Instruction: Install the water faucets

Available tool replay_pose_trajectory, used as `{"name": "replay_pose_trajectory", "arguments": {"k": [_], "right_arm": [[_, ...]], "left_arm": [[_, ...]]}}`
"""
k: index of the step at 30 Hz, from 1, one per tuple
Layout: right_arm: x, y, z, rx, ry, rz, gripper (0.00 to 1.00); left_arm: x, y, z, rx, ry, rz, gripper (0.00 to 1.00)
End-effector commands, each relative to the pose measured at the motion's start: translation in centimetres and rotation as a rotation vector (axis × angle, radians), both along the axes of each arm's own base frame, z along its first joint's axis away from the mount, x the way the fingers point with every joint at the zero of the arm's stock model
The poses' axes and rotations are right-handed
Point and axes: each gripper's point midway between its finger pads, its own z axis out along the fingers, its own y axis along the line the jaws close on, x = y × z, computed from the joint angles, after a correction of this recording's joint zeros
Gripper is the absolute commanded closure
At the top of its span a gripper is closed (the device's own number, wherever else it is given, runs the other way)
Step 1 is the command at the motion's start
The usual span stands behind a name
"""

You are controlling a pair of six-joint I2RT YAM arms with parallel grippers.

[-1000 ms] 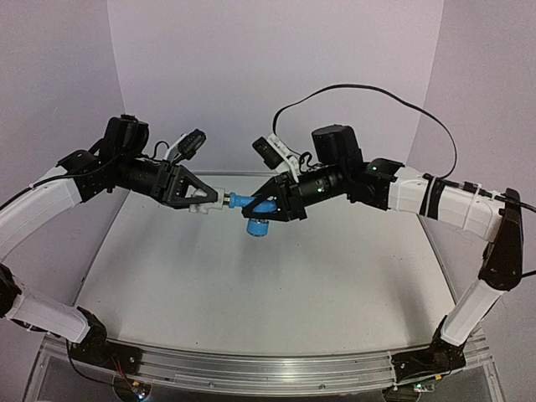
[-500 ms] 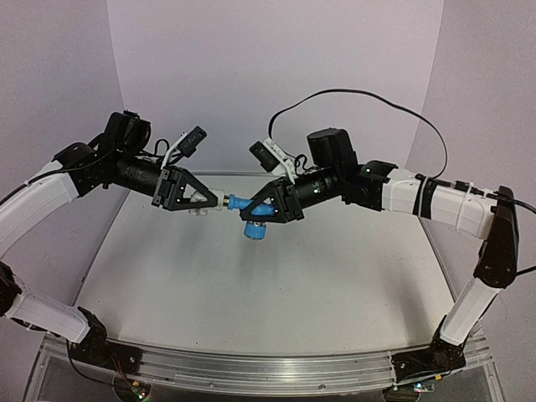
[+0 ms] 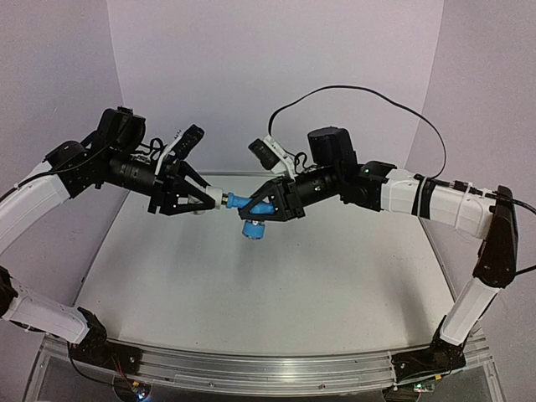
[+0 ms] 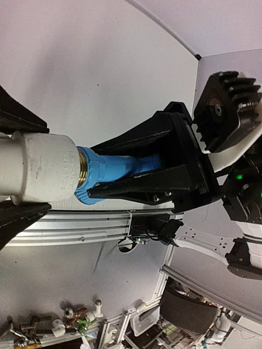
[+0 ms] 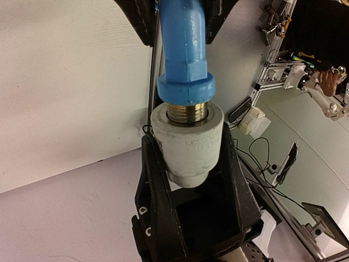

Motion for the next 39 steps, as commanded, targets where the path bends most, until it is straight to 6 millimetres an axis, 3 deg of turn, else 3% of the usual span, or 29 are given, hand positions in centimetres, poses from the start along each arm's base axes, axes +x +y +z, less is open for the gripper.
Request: {"name": "replay_pose_trajectory", "arguments": {"k": [1, 12, 19, 27, 39], "right_arm": [[-2.9, 0.8, 10.3, 0.321, -0.227, 0.100, 1.00], [-3.2, 0.5, 11.2, 0.322, -0.198, 0.110, 1.00], [-4.3, -0.3, 12.1, 0.333, -0.189, 0.155, 1.00], [-5.4, -1.5, 13.0, 0.323, -0.176, 0.180, 1.00], [-7.4, -3.0, 14.0, 0.303, -0.101, 0.276, 1.00]], "left_arm": [[-0.7, -2.2, -1.9, 0.042, -0.130, -0.108, 1.00], [1.2, -3.9, -1.4, 0.128, -0.364, -0.054, 1.00], [0.3, -4.7, -0.3, 0.112, -0.457, -0.109, 1.00], [-0.5, -6.1, -0.7, 0.162, -0.463, -0.195, 1.00], [-2.0, -7.2, 2.2, 0.089, -0.659, -0.325, 1.00]]}}
